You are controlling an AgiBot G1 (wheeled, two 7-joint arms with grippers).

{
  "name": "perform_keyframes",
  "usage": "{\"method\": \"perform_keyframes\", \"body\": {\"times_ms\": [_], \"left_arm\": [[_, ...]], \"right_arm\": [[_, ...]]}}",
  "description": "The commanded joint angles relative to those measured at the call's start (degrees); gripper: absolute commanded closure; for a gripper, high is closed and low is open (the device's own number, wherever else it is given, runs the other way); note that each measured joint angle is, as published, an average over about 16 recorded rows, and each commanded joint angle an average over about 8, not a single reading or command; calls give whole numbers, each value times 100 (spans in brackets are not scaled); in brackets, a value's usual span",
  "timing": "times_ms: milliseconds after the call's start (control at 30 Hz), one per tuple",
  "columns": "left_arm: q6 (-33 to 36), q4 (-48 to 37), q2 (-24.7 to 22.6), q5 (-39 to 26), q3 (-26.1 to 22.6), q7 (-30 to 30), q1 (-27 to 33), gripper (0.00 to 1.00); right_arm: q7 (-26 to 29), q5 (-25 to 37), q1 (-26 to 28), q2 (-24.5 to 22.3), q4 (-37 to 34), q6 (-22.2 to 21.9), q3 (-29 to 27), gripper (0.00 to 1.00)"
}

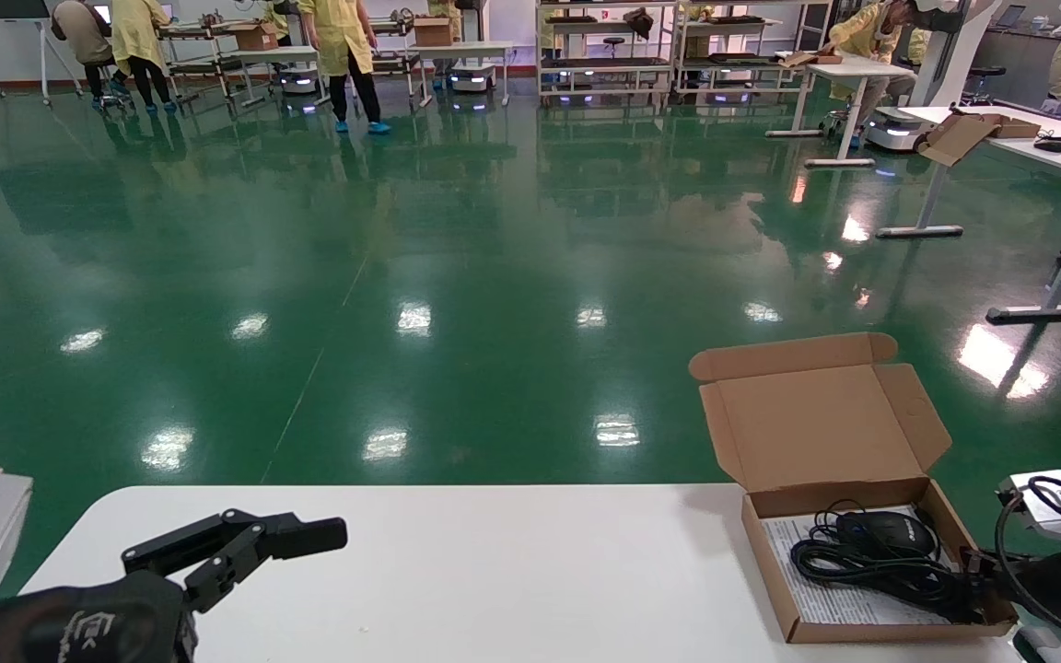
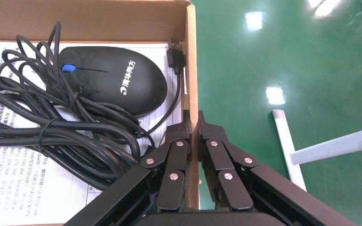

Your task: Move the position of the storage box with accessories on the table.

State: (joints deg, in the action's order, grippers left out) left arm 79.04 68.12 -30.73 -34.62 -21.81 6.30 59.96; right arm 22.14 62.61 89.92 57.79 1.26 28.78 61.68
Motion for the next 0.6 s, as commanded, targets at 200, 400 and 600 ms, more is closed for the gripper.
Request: {"method": "perform_keyframes", "body": {"times_ms": [200, 400, 600], "left_arm": [[0, 0, 0, 0, 0, 0, 0, 0], [0, 0, 0, 0, 0, 0, 0, 0], [0, 0, 0, 0, 0, 0, 0, 0]], "right_arm": [[-94, -57, -16, 14, -15, -35, -41, 0], [-183, -106, -18, 13, -14, -87, -76, 0], [-278, -162, 53, -14, 1, -141, -117, 0]]}}
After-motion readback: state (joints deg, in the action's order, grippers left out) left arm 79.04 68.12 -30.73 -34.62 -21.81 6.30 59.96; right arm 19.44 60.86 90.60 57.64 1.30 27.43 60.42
